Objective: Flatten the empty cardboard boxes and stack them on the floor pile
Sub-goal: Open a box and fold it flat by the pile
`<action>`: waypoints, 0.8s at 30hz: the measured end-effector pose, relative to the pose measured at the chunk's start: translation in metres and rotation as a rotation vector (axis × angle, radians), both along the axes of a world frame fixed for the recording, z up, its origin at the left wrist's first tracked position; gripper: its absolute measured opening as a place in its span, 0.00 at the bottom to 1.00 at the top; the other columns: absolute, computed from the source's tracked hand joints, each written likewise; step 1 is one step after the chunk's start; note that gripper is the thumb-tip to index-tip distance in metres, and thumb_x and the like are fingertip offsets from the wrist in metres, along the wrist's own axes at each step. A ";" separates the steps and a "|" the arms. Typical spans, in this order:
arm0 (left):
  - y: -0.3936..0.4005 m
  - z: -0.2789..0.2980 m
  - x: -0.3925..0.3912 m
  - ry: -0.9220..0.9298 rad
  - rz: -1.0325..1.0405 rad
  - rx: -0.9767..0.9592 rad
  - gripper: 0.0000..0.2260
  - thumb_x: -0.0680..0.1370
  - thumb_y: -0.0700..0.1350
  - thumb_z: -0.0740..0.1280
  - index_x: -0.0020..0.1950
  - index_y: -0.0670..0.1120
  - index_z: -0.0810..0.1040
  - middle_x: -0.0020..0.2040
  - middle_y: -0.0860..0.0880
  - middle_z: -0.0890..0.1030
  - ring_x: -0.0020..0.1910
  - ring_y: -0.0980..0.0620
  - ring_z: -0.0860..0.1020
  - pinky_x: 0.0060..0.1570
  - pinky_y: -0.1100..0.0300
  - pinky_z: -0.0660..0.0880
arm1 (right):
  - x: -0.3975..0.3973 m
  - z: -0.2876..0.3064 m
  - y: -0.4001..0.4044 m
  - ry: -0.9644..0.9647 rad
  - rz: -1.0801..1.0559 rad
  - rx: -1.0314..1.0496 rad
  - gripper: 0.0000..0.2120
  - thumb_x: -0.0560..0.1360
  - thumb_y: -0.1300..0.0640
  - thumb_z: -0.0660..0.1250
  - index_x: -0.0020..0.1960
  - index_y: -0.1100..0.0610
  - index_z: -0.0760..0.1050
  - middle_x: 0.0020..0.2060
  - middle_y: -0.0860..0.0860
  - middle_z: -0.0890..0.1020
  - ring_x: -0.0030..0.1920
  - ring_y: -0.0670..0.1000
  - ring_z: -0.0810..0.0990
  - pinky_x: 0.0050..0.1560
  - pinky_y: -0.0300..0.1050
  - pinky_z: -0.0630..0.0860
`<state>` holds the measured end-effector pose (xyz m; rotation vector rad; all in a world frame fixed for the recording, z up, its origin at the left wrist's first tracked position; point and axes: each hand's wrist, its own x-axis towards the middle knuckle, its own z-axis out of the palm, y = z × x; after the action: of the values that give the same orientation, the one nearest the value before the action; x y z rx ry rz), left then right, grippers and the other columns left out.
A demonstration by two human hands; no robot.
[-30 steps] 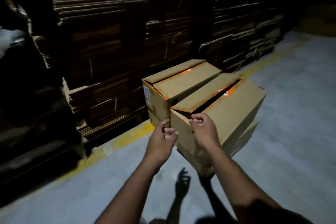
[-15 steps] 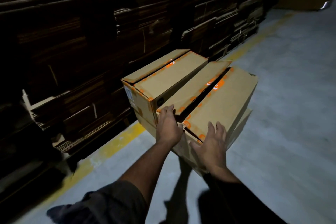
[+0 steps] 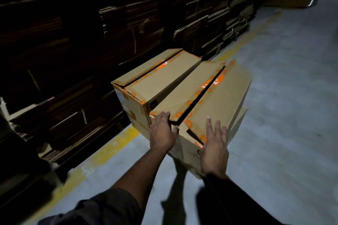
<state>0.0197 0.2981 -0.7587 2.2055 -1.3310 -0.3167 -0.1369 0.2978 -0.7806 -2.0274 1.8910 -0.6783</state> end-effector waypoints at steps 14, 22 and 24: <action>0.067 -0.012 0.013 0.238 0.121 0.008 0.31 0.76 0.37 0.65 0.74 0.63 0.70 0.63 0.52 0.82 0.48 0.51 0.79 0.38 0.59 0.75 | -0.071 0.017 0.060 0.065 0.133 -0.353 0.45 0.57 0.74 0.77 0.71 0.50 0.75 0.69 0.46 0.77 0.71 0.49 0.69 0.57 0.57 0.81; 0.112 0.073 -0.003 -0.041 0.126 -0.354 0.25 0.77 0.38 0.64 0.71 0.58 0.75 0.39 0.49 0.83 0.31 0.52 0.75 0.31 0.59 0.65 | -0.089 0.057 0.083 -0.245 0.110 -0.538 0.31 0.67 0.74 0.61 0.65 0.54 0.81 0.62 0.48 0.82 0.63 0.48 0.78 0.60 0.44 0.77; 0.125 0.087 -0.011 -0.062 0.110 -0.447 0.24 0.76 0.36 0.66 0.70 0.55 0.78 0.45 0.49 0.86 0.32 0.52 0.76 0.32 0.60 0.68 | -0.095 0.070 0.091 -0.273 0.109 -0.555 0.29 0.68 0.68 0.56 0.64 0.55 0.81 0.61 0.48 0.82 0.61 0.48 0.79 0.60 0.45 0.77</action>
<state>0.0086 0.4232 -0.6718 1.9096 -1.1709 0.0873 -0.2318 0.3886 -0.7110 -2.1732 1.5351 -1.4950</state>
